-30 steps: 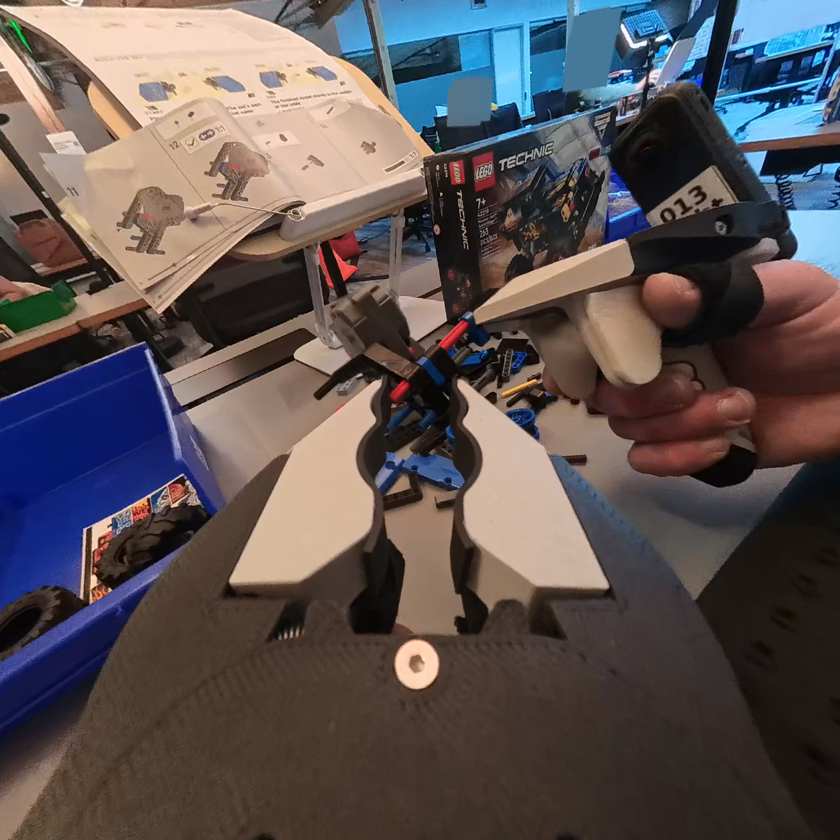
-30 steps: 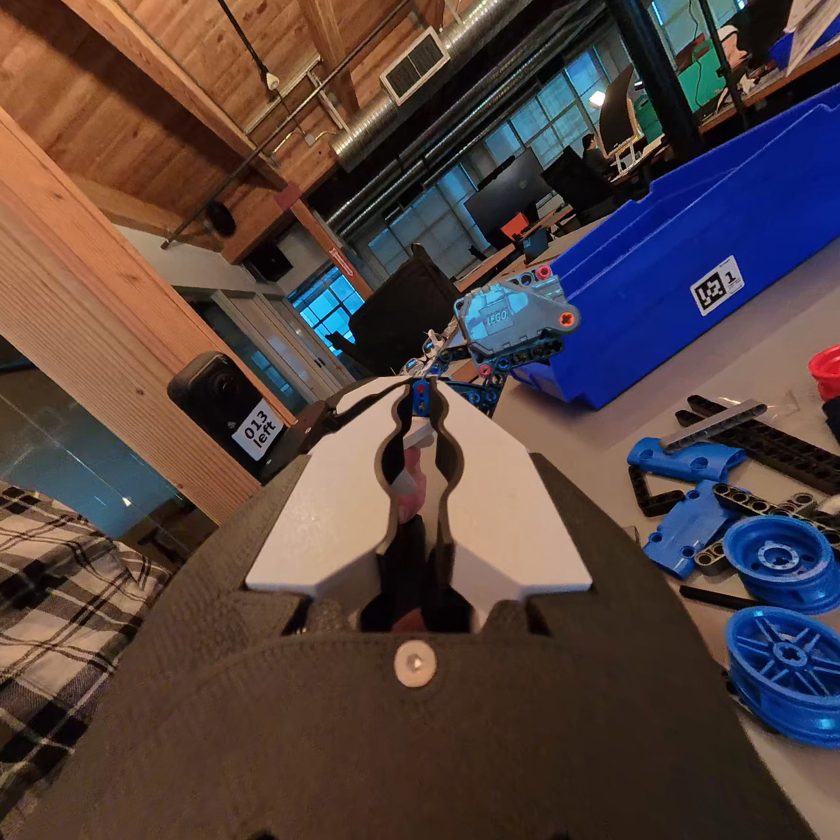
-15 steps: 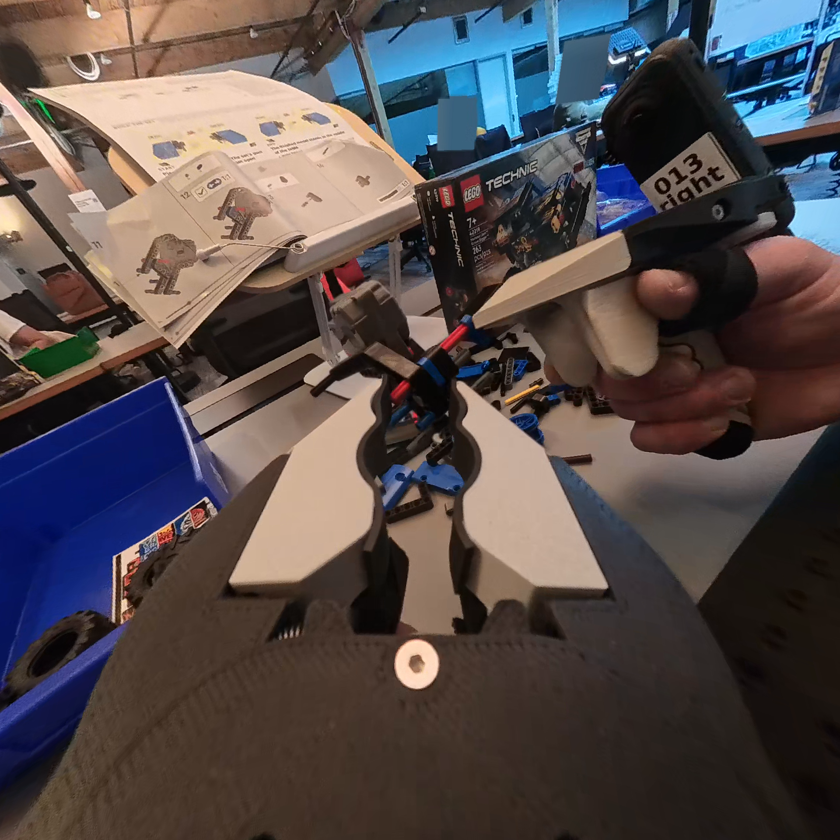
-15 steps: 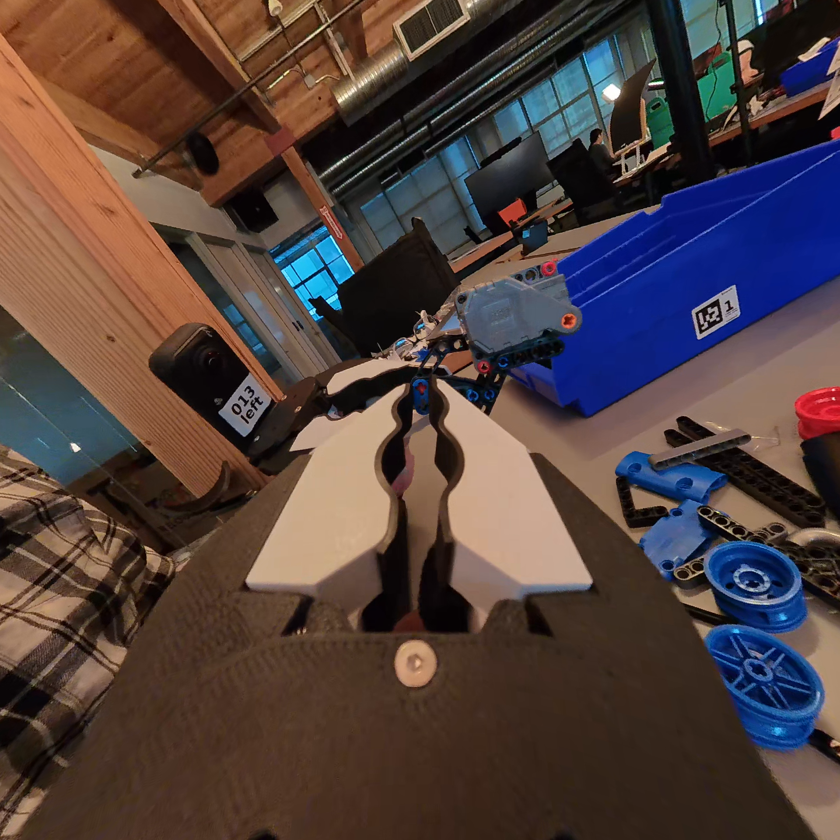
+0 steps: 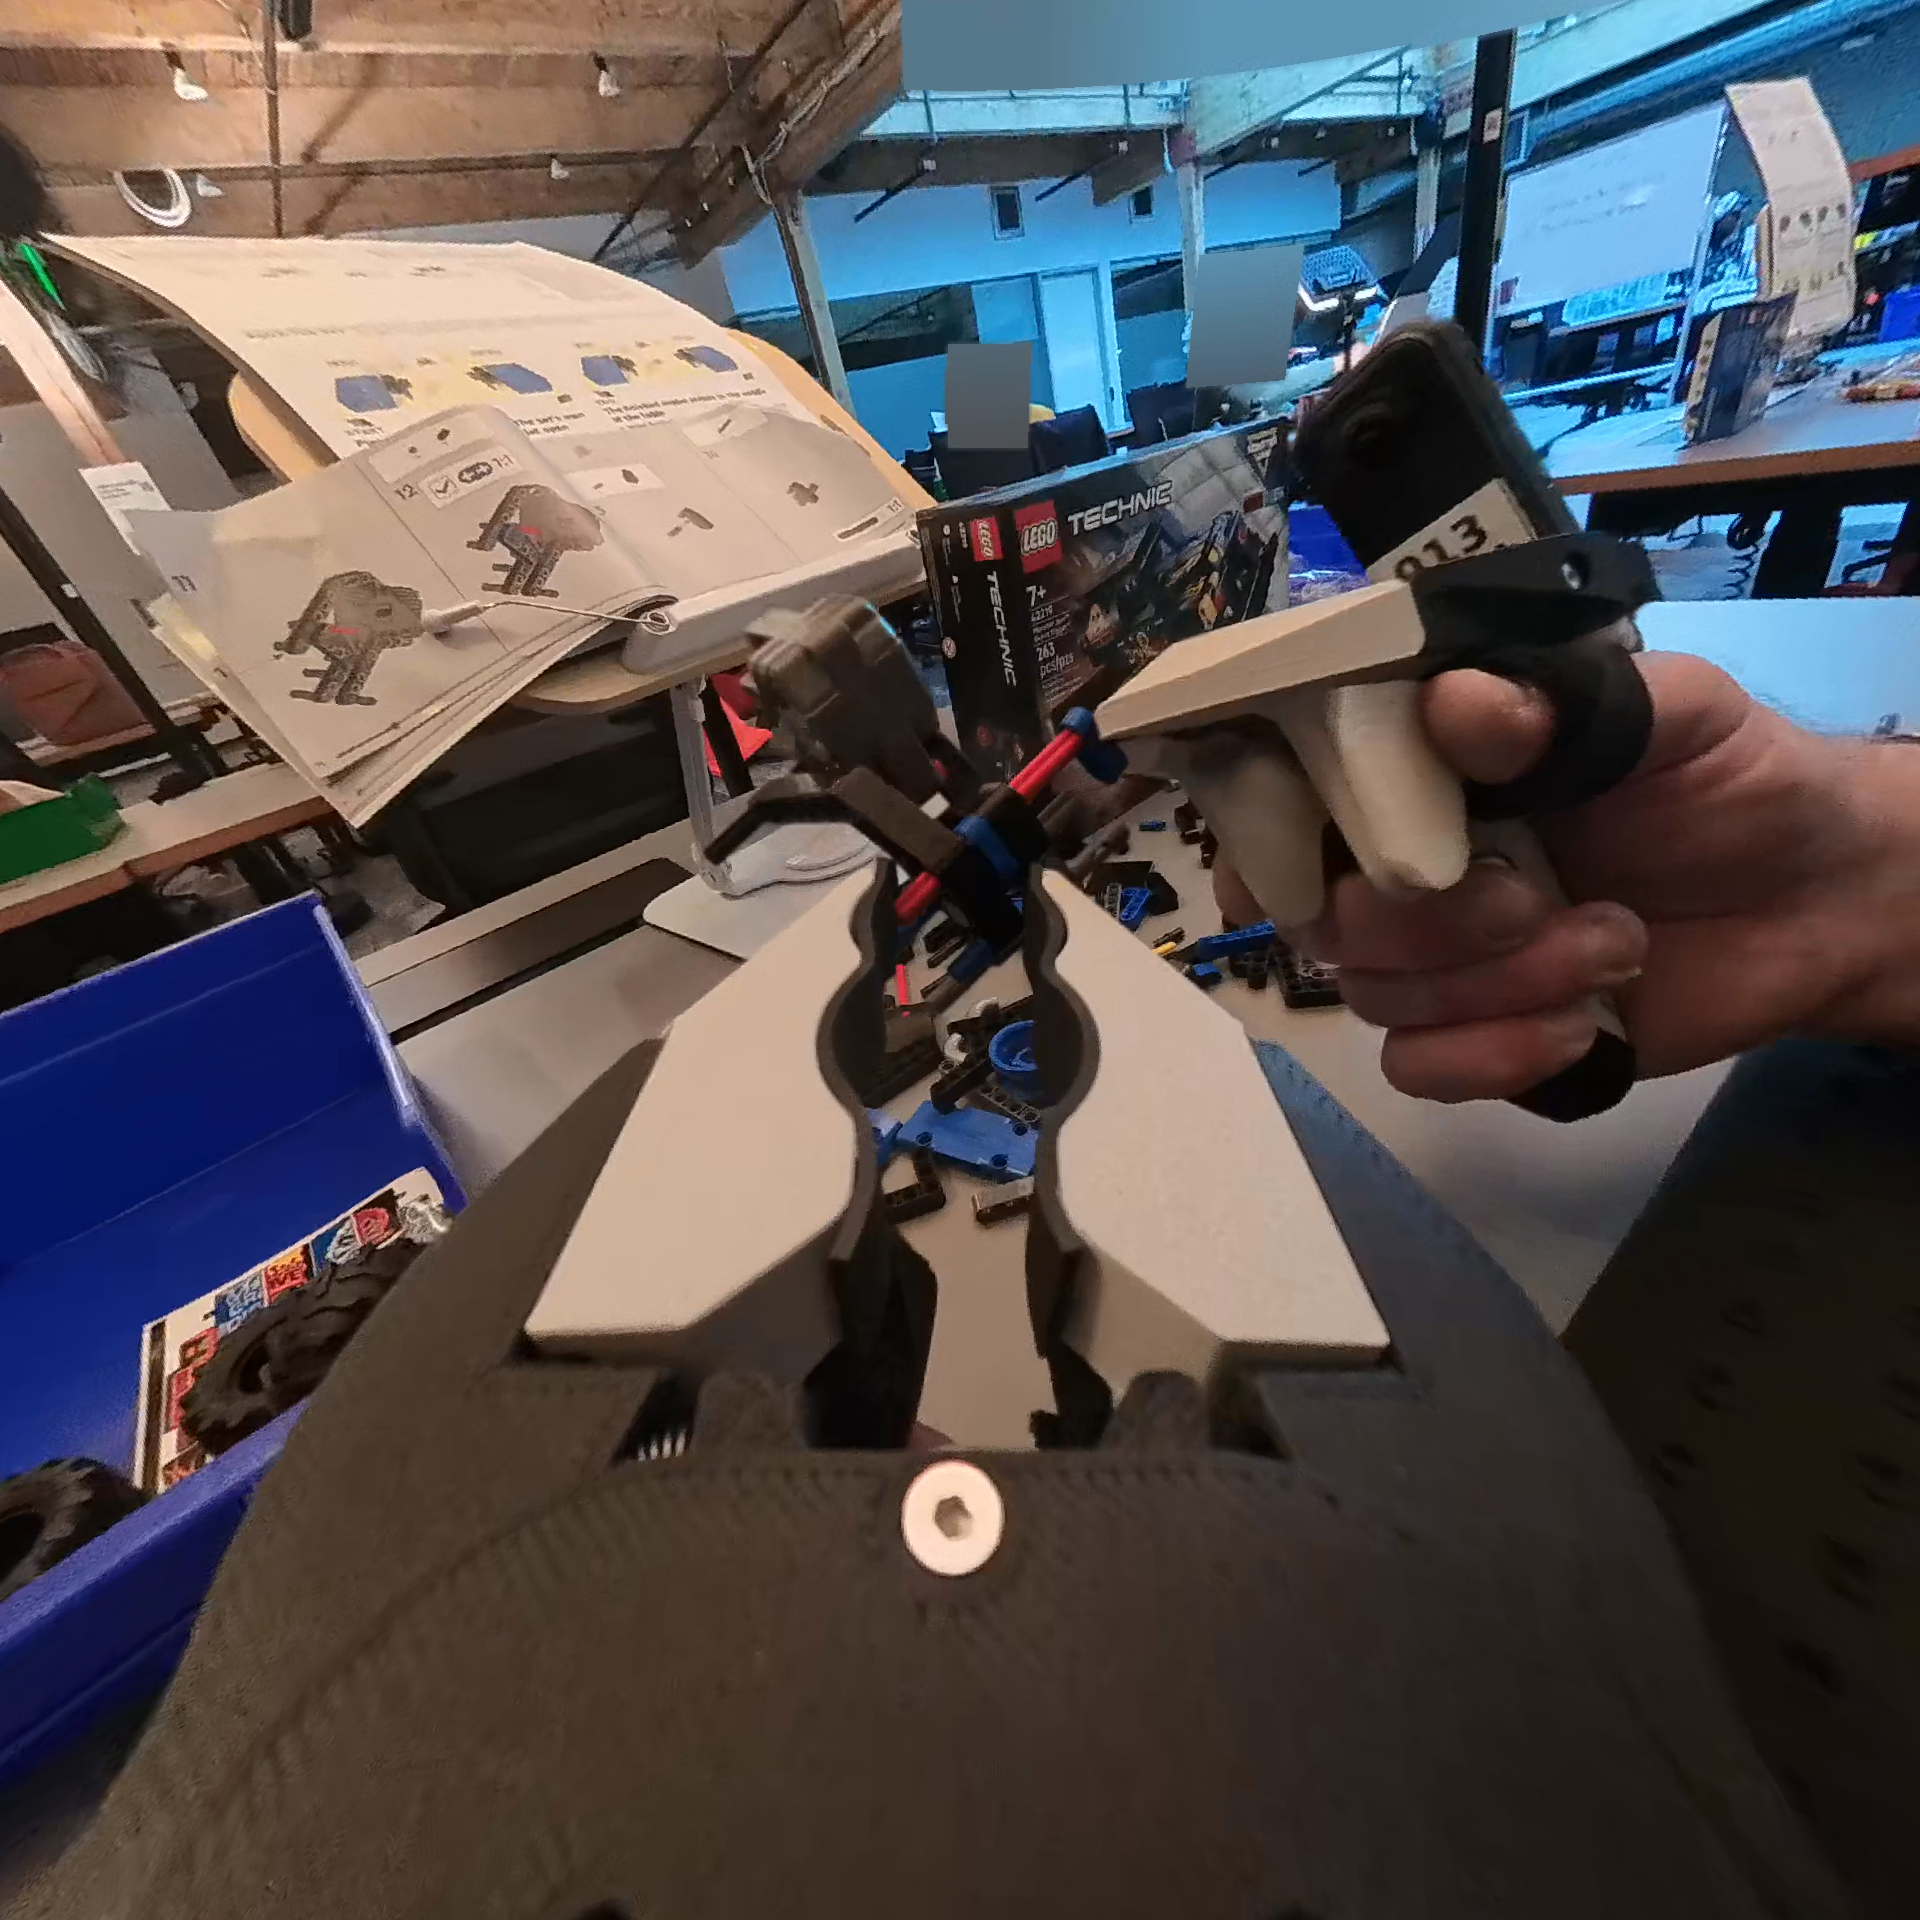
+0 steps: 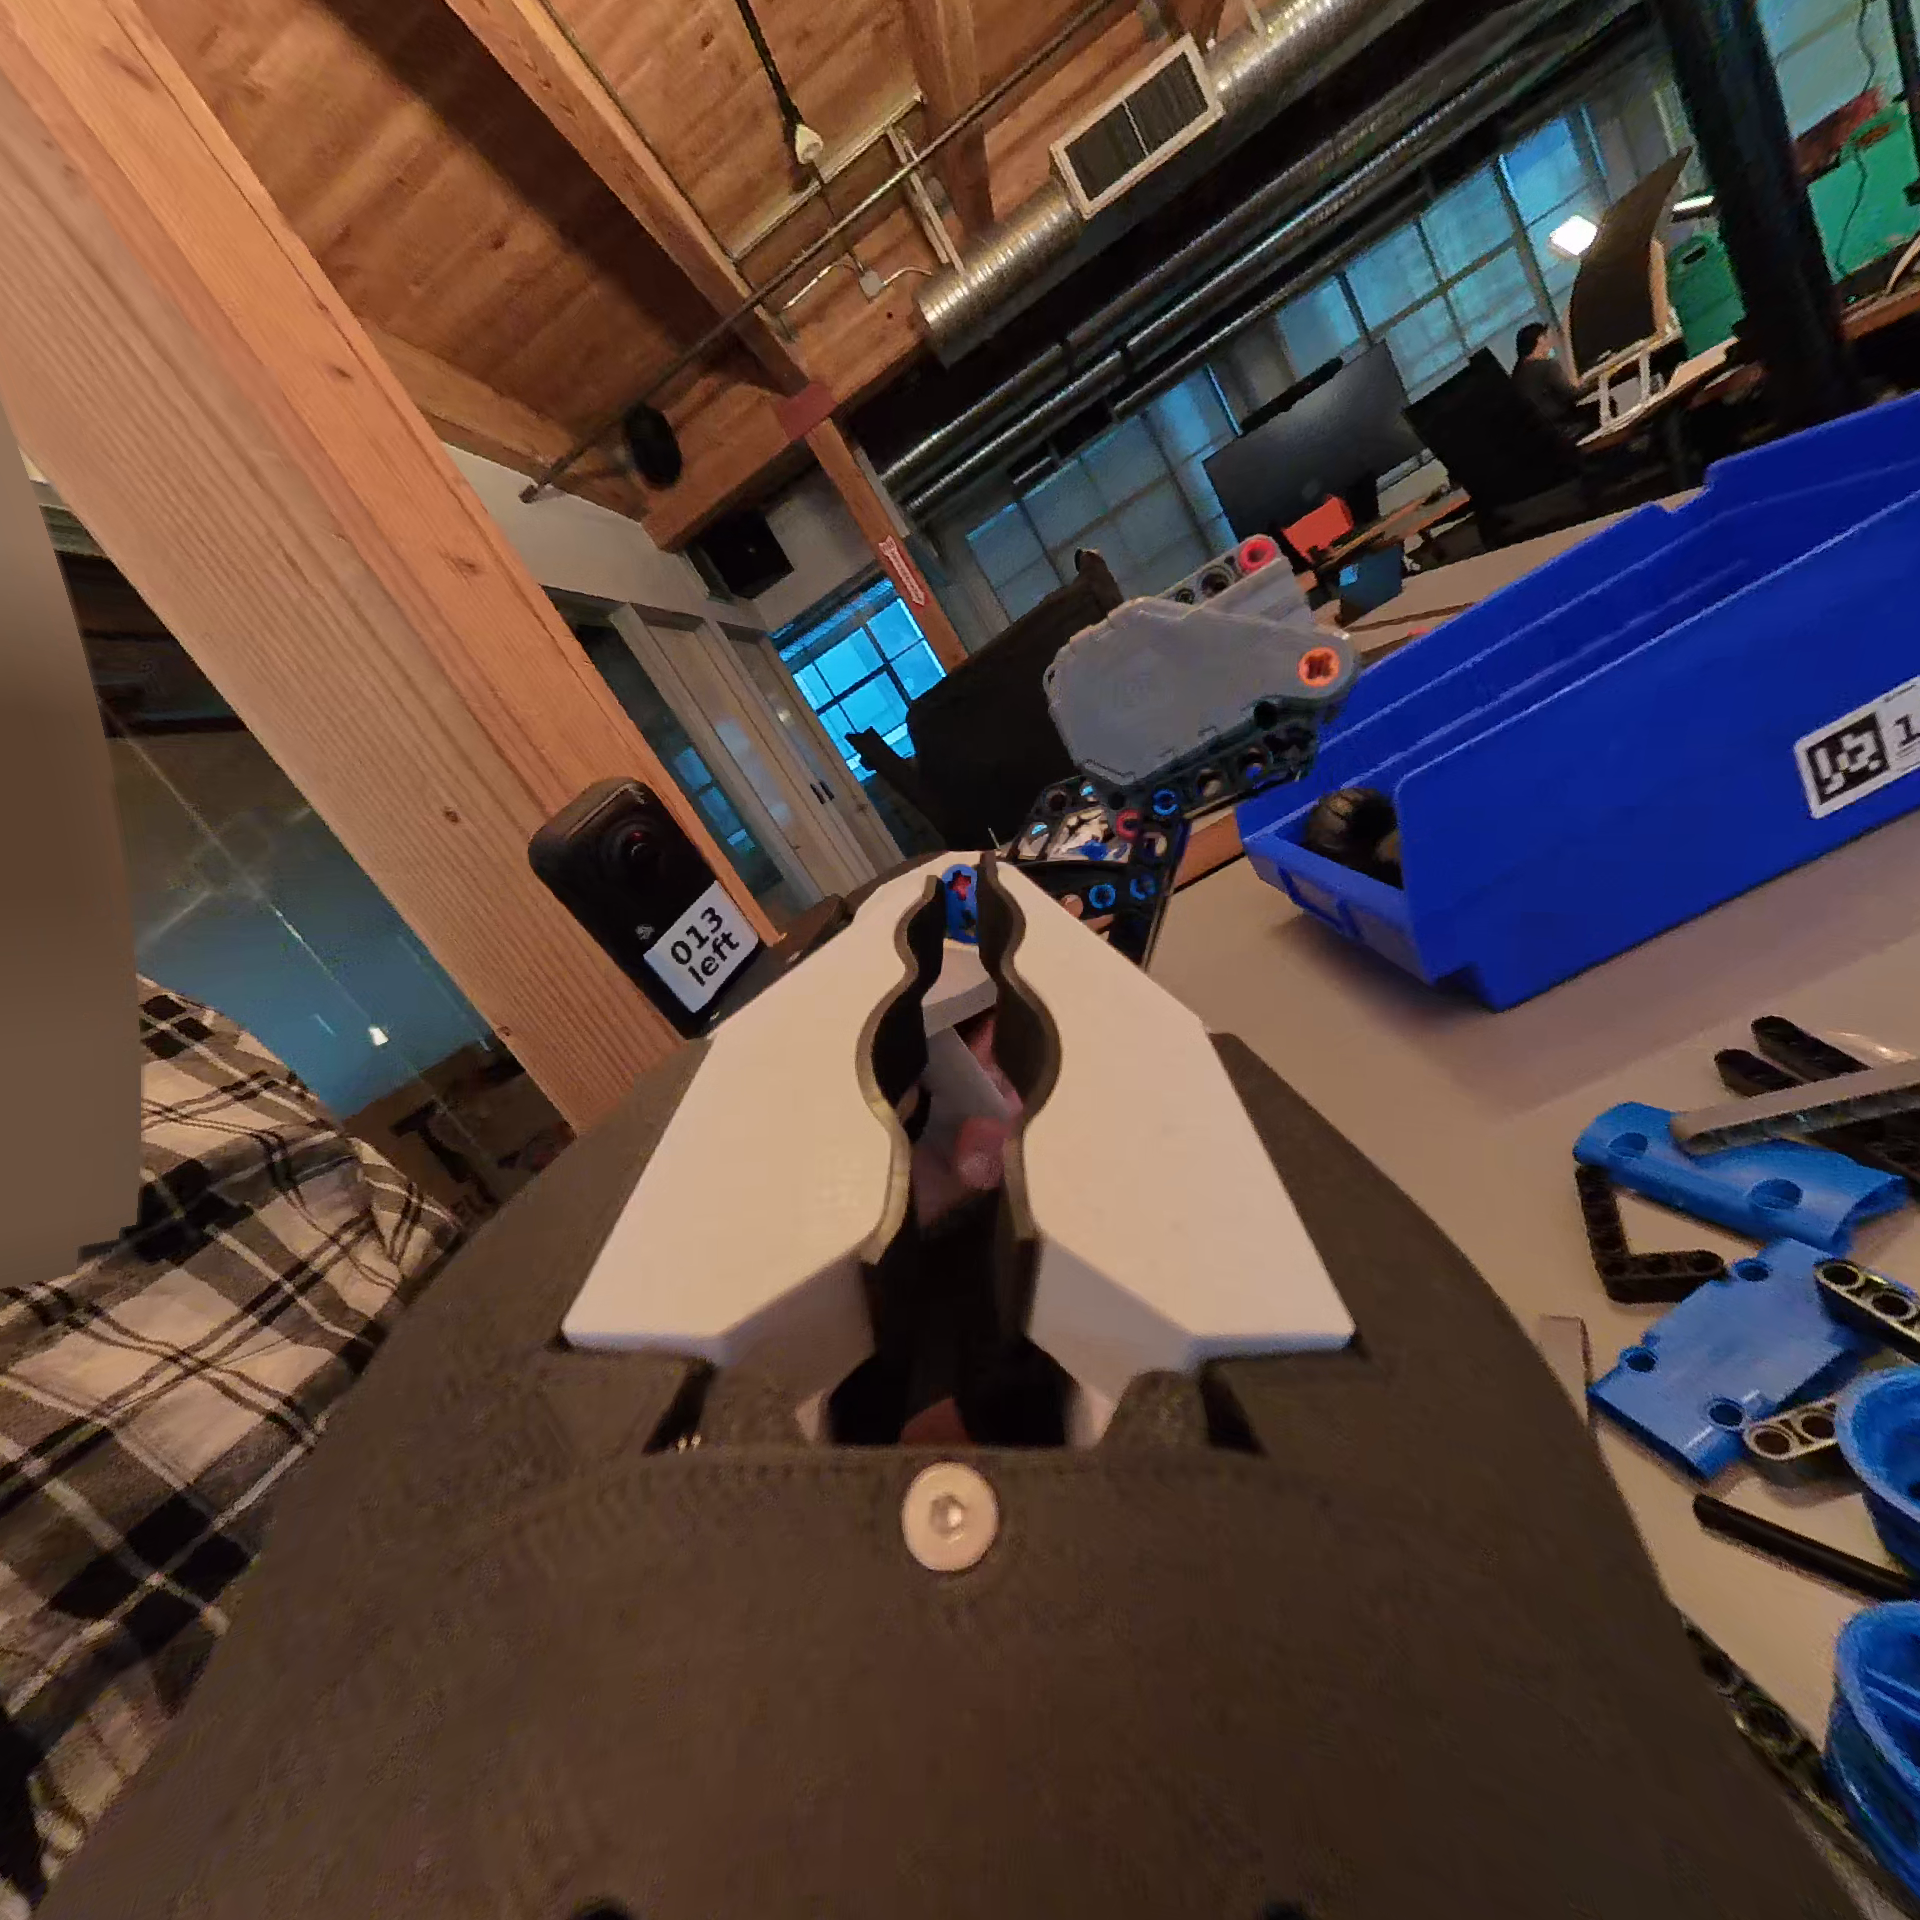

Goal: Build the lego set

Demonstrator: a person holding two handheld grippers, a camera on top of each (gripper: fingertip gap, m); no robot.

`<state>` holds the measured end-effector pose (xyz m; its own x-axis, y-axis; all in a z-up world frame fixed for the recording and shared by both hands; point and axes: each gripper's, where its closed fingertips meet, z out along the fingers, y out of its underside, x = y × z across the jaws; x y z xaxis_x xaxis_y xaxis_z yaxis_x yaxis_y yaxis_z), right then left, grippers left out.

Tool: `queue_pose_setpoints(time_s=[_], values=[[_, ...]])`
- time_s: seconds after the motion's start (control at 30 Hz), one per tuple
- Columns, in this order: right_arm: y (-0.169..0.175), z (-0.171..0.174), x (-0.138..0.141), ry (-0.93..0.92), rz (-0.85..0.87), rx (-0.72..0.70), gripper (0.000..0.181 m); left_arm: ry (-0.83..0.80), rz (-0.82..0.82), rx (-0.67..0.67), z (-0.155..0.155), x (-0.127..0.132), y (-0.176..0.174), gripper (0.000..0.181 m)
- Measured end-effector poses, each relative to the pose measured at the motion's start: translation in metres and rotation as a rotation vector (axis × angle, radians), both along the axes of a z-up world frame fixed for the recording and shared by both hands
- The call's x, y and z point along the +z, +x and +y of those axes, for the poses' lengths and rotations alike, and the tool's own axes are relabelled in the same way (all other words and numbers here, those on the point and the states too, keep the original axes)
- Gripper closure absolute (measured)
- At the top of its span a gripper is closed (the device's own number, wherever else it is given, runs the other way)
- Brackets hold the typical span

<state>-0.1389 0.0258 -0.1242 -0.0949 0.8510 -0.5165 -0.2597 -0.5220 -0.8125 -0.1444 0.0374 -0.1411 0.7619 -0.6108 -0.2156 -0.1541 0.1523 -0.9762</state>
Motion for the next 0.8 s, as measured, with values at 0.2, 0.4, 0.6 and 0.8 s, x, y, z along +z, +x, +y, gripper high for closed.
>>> queue_pose_setpoints(time_s=[0.2, 0.4, 0.6, 0.8], values=[[-0.002, -0.005, 0.008, 0.052, 0.048, -0.036, 0.177, -0.041, -0.105, -0.048, -0.002, 0.003, 0.001, 0.161], [-0.002, -0.006, 0.012, 0.14, 0.036, -0.1, 0.176, -0.06, -0.155, -0.066, -0.001, 0.004, 0.001, 0.161], [-0.002, -0.008, 0.014, 0.164, 0.04, -0.112, 0.176, -0.067, -0.177, -0.079, -0.002, 0.004, 0.001, 0.161], [-0.003, -0.007, 0.013, 0.217, -0.002, -0.156, 0.176, -0.06, -0.156, -0.06, 0.0, 0.002, -0.002, 0.161]])
